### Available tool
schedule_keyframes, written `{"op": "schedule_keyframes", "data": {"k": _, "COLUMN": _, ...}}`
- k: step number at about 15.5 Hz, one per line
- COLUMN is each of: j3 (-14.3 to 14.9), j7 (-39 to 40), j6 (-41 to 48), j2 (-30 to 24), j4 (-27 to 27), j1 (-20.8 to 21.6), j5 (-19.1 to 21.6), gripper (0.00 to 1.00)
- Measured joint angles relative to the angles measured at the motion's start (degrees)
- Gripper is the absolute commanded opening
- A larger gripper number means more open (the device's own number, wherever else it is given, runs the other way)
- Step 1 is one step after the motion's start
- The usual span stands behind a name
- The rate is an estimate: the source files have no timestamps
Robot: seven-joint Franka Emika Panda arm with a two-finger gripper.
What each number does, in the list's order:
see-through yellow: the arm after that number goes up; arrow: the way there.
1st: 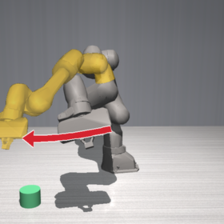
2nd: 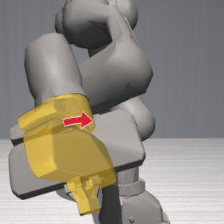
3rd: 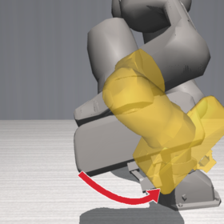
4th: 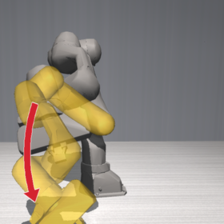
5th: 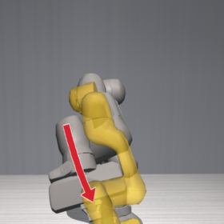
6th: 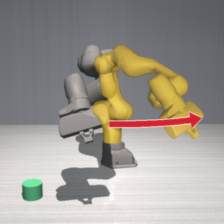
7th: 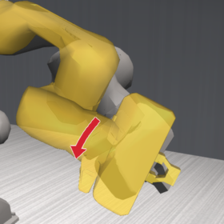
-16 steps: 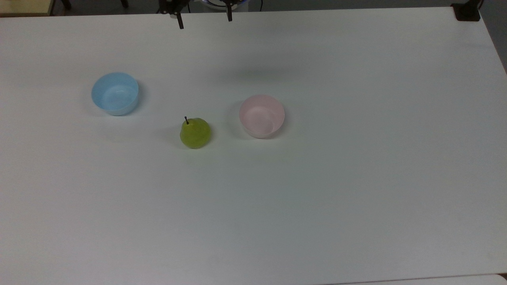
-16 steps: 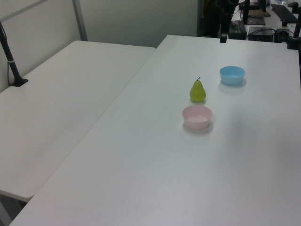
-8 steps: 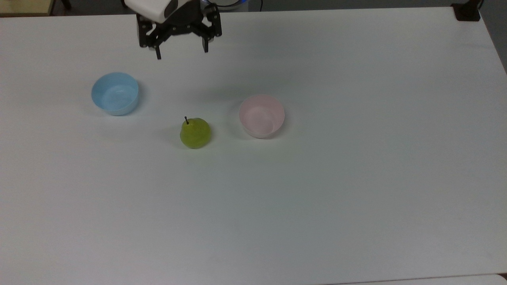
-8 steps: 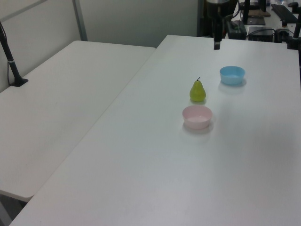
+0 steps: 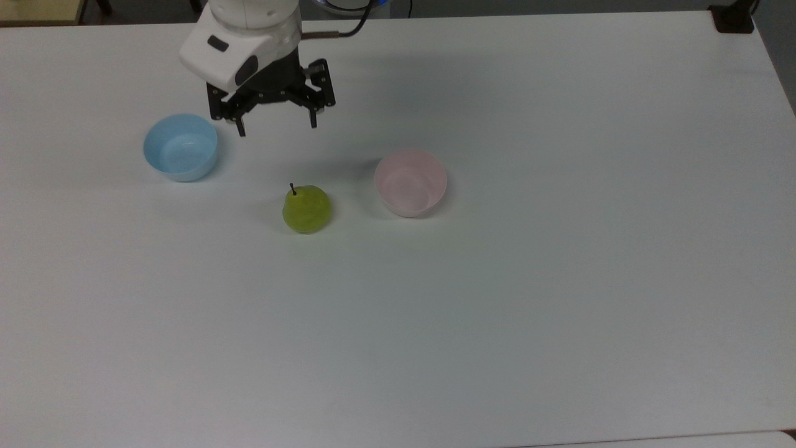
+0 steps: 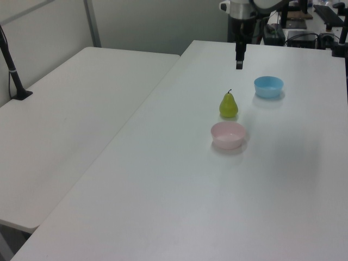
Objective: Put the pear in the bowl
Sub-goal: 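Move the open gripper down over the green pear, then close the gripper around the green pear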
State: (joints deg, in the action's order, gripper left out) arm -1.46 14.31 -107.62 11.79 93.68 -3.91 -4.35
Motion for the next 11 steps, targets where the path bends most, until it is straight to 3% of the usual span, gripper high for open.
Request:
{"op": "schedule_keyframes", "data": {"k": 4, "j3": 0.09, "j7": -0.2, "j6": -6.82, "j2": 0.87, "j4": 4.42, "j1": -0.55, "j5": 2.61, "gripper": 1.0}}
{"op": "schedule_keyframes", "data": {"k": 11, "j3": 0.08, "j7": -3.03, "j6": -16.71, "j2": 5.81, "j4": 8.4, "j1": -0.45, "j5": 2.9, "gripper": 1.0}}
